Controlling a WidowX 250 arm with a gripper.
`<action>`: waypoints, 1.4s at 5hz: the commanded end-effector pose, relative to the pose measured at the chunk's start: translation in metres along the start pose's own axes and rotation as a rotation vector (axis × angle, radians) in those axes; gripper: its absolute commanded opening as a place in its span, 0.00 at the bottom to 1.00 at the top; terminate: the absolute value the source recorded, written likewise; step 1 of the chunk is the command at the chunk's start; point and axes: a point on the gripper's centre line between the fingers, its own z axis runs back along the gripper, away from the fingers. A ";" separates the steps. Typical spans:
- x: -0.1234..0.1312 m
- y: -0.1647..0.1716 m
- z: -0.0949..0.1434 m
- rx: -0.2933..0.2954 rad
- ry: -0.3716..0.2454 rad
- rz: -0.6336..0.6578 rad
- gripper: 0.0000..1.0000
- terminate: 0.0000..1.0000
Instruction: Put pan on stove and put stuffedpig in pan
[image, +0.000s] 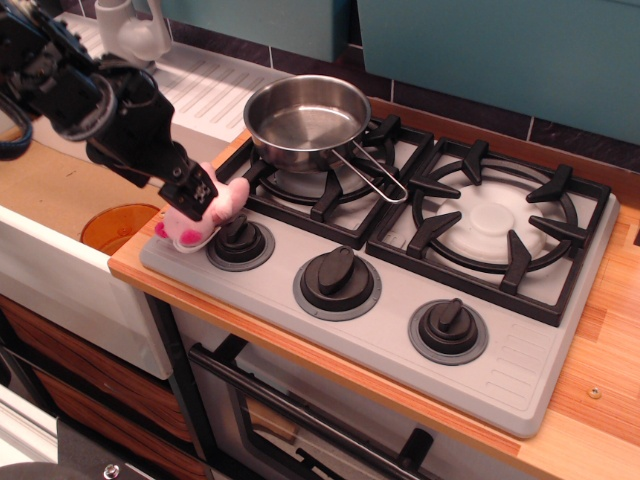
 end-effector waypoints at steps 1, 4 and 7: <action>0.003 0.001 -0.007 0.004 -0.015 0.002 1.00 0.00; 0.002 -0.003 -0.022 -0.028 0.017 0.023 1.00 0.00; 0.012 -0.004 -0.029 -0.036 0.050 0.032 0.00 0.00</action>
